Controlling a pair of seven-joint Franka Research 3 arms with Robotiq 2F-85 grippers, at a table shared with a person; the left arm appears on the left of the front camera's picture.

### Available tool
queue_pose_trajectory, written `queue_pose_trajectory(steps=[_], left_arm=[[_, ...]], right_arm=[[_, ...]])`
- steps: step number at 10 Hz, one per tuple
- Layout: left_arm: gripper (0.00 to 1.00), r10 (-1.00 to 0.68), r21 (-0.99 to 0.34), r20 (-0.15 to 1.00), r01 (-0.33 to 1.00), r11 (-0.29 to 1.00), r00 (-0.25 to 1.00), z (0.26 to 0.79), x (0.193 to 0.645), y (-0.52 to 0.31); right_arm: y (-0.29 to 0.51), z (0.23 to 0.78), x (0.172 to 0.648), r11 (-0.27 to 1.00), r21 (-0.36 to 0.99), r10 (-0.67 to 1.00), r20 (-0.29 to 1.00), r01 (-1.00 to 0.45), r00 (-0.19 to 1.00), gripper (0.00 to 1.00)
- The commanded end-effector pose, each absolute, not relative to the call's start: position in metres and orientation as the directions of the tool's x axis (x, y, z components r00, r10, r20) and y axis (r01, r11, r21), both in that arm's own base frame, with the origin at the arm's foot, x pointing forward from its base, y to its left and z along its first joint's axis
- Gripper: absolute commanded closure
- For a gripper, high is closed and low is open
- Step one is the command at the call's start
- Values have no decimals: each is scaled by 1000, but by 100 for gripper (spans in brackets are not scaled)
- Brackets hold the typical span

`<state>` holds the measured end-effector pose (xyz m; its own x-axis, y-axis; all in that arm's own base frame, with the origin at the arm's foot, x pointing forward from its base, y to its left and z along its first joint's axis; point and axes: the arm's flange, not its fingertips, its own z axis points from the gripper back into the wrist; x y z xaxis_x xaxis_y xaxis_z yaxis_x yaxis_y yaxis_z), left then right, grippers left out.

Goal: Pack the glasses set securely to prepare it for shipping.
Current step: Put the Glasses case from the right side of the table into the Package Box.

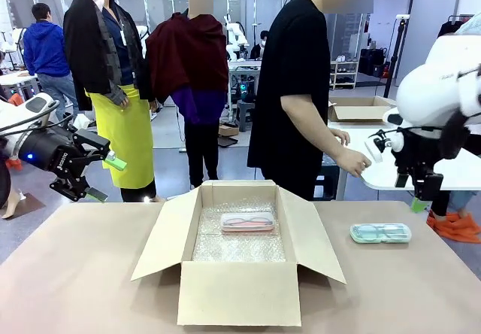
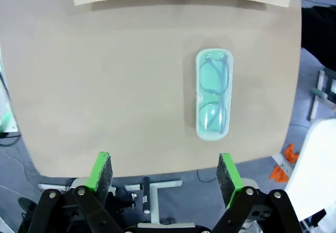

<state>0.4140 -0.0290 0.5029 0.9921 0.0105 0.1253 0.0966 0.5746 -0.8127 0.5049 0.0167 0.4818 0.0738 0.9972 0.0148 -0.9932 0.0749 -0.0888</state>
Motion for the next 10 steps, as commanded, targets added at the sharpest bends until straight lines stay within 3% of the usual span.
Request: queue_pose_trajectory(steps=[1, 4, 10], left_arm=[[0, 28, -817, 128, 89, 570, 991, 506, 415, -30], [0, 28, -817, 128, 89, 570, 991, 506, 415, -30], [0, 28, -817, 128, 89, 570, 991, 506, 415, -30]], right_arm=[[0, 480, 551, 66, -52, 996, 62, -996, 62, 0], [-12, 451, 593, 85, -19, 994, 72, -996, 83, 0], [-8, 421, 607, 116, -17, 992, 55, -993, 115, 0]])
